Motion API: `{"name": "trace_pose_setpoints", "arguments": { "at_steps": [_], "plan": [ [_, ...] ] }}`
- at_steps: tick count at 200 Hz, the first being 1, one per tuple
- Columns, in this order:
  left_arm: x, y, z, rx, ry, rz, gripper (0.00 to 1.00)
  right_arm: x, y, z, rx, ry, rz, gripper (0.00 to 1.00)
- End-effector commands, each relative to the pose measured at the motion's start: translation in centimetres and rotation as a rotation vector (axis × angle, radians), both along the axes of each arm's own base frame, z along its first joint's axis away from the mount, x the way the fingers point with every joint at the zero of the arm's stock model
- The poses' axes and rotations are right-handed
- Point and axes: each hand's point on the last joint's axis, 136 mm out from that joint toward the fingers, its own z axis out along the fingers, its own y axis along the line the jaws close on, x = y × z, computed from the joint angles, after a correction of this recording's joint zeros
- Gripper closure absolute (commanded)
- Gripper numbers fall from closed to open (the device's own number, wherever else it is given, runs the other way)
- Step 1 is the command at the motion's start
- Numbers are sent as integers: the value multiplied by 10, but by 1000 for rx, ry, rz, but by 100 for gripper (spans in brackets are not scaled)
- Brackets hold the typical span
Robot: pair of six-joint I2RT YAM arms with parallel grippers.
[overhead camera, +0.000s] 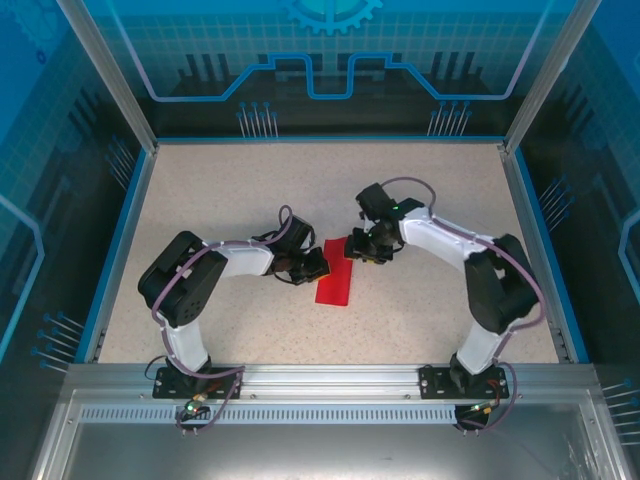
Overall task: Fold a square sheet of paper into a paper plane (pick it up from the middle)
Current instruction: Hold the square sheet of paper at the center of the table, then fold the square sheet of paper in half at the center of the table.
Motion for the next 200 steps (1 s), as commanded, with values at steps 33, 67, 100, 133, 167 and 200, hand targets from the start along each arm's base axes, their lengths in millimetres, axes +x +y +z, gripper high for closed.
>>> {"name": "trace_pose_setpoints", "arguments": {
  "at_steps": [33,67,100,133,167,200],
  "plan": [
    [-36,31,-52,186,167,8,94,-2,48,-18,151,41,134,91],
    [-38,33,-54,206,185,17,95,-1,49,-45,130,81,141,100],
    [-45,37,-61,220,223,34,96,-8,45,-63,117,117,163,100],
    [-53,46,-70,254,265,66,97,-10,30,-72,109,130,154,100],
    [-65,53,-80,278,322,87,98,-16,11,-79,91,128,151,100],
    [-72,60,-86,307,351,109,98,-23,-11,-84,65,134,125,100]
  ]
}}
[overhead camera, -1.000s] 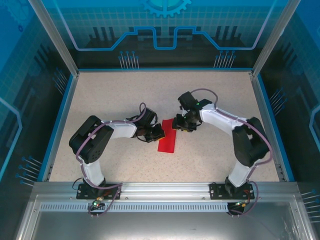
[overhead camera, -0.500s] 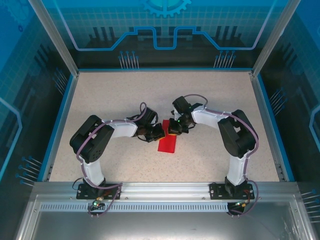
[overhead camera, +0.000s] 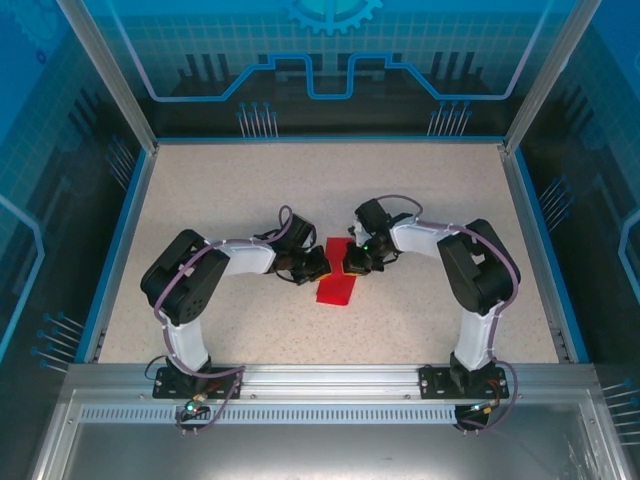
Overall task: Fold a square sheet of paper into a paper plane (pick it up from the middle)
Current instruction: Fold the square sheet of paper in half at the center of the table.
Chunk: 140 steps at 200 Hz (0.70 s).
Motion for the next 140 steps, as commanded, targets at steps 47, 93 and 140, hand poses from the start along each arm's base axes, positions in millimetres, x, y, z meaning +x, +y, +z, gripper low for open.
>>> {"name": "trace_pose_setpoints", "arguments": {
  "at_steps": [47,93,140],
  "plan": [
    [-79,68,-89,320,331,76,98,-9,-63,5,-36,-3,-91,100],
    [-77,66,-86,315,319,65,98,7,-30,57,129,-139,-42,100],
    [-75,66,-84,315,310,56,98,17,19,50,197,-125,50,100]
  ]
}}
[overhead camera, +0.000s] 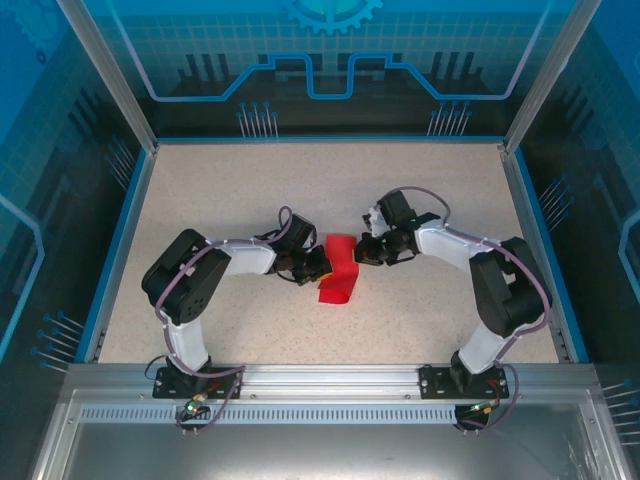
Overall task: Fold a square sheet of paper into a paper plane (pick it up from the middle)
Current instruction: Fold the square sheet of paper in half at the center of the table.
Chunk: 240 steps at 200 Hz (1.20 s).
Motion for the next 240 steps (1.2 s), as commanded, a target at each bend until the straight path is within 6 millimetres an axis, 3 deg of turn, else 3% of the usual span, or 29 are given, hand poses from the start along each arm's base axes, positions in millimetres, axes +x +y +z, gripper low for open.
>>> {"name": "trace_pose_setpoints", "arguments": {
  "at_steps": [1,36,66,97,129,155,169,194,240],
  "plan": [
    [-73,67,-80,328,292,31,98,5,28,-3,66,6,58,100],
    [-74,68,-78,332,290,27,99,12,41,-20,88,36,86,100],
    [-76,70,-79,342,295,22,99,13,33,-40,58,66,79,100],
    [-81,75,-82,359,309,30,99,19,6,-53,43,83,6,100],
    [-85,77,-84,361,317,26,100,23,-41,-65,-36,106,-116,100],
    [-85,77,-83,357,309,24,100,33,-65,-47,-59,50,-171,100],
    [-85,77,-82,356,309,24,100,38,-63,-25,-40,-1,-161,100],
    [-81,74,-81,351,303,21,100,40,-40,4,23,-70,-94,100],
    [-79,73,-79,349,301,20,100,27,22,-16,83,4,59,100]
  ]
}}
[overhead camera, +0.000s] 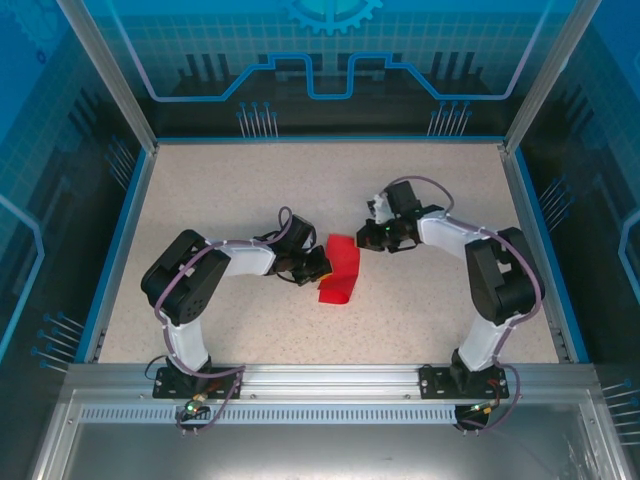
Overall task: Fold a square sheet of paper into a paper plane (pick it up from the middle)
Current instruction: Fold the square sheet of paper in half at the center of the table.
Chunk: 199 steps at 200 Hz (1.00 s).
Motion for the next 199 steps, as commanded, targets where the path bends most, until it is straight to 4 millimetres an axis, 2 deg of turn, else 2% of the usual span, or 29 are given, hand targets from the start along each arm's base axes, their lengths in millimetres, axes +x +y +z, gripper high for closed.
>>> {"name": "trace_pose_setpoints", "arguments": {
  "at_steps": [1,19,34,69,102,128,146,165,181,199],
  "plan": [
    [-79,72,-80,353,317,27,100,-13,29,-18,37,69,88,100],
    [-80,72,-80,353,318,25,100,-8,35,-29,62,83,90,100],
    [-81,73,-80,358,321,24,100,-1,31,-37,65,76,67,100],
    [-81,74,-81,361,323,23,100,17,7,-47,129,18,-18,100],
    [-84,75,-81,366,329,18,100,25,-14,-66,81,34,-75,100],
    [-87,78,-82,377,333,1,100,37,-41,-72,9,43,-172,100],
    [-86,78,-80,377,326,-1,100,47,-59,-68,-57,29,-238,100],
    [-85,77,-79,376,323,0,100,54,-67,-51,-90,-18,-267,100],
    [-85,77,-79,374,322,1,100,54,-63,-31,-73,-59,-261,100],
    [-83,77,-78,373,318,3,100,46,-43,-10,-28,-97,-207,100]
  ]
}}
